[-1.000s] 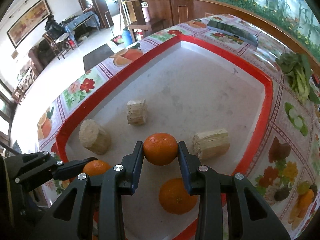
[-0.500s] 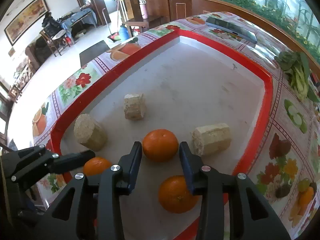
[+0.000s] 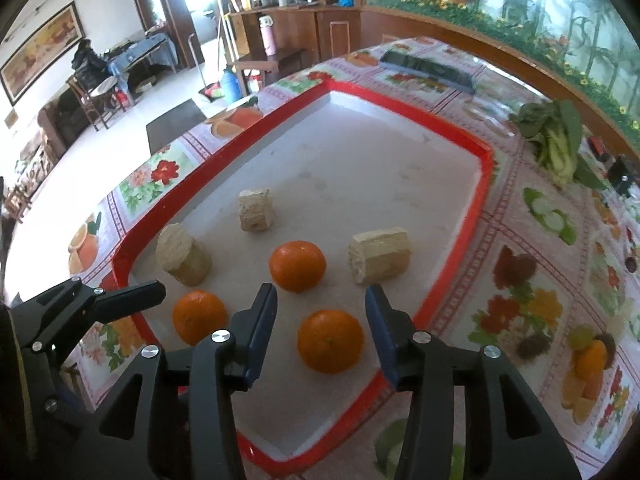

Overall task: Organize fruits
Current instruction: 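Carry both oranges into the white tray and open both tools to release, then move both tools back from the tray toward the fruit pile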

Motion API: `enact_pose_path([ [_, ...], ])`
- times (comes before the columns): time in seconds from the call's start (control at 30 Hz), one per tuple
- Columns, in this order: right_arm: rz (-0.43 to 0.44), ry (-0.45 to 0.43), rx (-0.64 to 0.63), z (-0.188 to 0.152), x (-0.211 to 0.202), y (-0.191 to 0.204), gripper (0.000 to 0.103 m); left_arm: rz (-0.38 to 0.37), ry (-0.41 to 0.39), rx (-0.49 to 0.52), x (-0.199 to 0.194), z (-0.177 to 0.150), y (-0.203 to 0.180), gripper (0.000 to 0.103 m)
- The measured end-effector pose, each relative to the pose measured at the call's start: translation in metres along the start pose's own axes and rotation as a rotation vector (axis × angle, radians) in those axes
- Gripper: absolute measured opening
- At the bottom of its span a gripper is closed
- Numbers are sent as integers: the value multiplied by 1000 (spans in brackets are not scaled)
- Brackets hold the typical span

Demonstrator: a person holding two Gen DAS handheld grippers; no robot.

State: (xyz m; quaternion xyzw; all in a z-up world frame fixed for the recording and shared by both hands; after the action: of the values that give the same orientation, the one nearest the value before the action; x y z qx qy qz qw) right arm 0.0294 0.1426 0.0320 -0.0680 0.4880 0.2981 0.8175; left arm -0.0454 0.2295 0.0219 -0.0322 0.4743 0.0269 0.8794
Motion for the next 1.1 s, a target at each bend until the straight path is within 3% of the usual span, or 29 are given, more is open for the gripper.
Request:
enact_pose_path([
  [0.2, -23, -48, 19, -9, -22, -13, 55, 51, -41, 49, -13, 3, -19, 85],
  [0.5, -31, -75, 182, -33, -58, -67, 58, 93, -75, 186, -25, 13, -69, 86],
  [1.1, -154, -112, 536, -113, -110, -208, 60, 10, -65, 382, -11, 29, -184, 89],
])
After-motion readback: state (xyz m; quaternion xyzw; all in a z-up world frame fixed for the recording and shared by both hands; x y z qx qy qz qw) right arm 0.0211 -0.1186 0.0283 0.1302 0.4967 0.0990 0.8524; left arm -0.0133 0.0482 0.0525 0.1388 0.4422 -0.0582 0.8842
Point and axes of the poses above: each gripper's, at about its wrist camera, not at the fingertips, and x roughly the way its jaws point, y to its left, z to its top, the point moved 1 cm from there along x, roughly the way its jaws point, and after that the axes turned 11 degrees about x, right-handed, at the moved point
